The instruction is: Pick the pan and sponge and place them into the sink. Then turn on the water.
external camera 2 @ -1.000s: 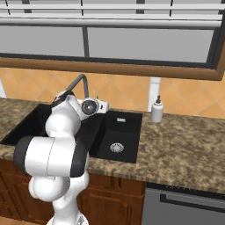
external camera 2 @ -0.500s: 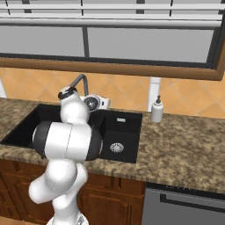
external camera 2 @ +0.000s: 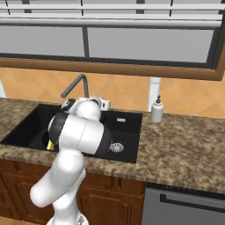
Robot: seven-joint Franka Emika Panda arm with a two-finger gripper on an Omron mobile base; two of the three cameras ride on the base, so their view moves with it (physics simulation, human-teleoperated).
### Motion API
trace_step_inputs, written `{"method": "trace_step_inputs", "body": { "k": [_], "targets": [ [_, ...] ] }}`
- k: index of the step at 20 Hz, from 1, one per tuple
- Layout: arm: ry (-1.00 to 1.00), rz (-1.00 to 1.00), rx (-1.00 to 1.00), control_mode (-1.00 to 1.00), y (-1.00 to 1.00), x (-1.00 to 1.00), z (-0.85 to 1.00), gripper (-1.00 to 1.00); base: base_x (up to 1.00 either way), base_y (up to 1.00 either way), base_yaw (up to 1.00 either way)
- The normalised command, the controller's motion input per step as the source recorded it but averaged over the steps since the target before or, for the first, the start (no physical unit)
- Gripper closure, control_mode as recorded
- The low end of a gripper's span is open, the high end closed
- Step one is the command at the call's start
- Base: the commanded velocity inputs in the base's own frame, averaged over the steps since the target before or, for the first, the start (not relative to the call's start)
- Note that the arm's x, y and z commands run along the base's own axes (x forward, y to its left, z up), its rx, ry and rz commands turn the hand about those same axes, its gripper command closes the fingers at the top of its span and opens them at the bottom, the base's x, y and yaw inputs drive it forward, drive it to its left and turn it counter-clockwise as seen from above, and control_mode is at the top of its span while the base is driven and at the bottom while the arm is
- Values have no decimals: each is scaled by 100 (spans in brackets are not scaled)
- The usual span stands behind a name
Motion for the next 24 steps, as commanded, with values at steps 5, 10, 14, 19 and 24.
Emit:
{"method": "trace_step_inputs", "body": {
  "k": [5,10,14,19,24],
  "targets": [
    [-10,0,0,-100,0,23,-29,-100,0,0,0],
    [-5,0,0,-100,4,19,-5,-100,0,0,0],
    [0,0,0,-100,9,25,-3,-100,0,0,0],
    [0,-1,0,-100,9,17,-7,-100,0,0,0],
    [0,-7,0,-100,5,18,0,-100,0,0,0]
  ]
}}
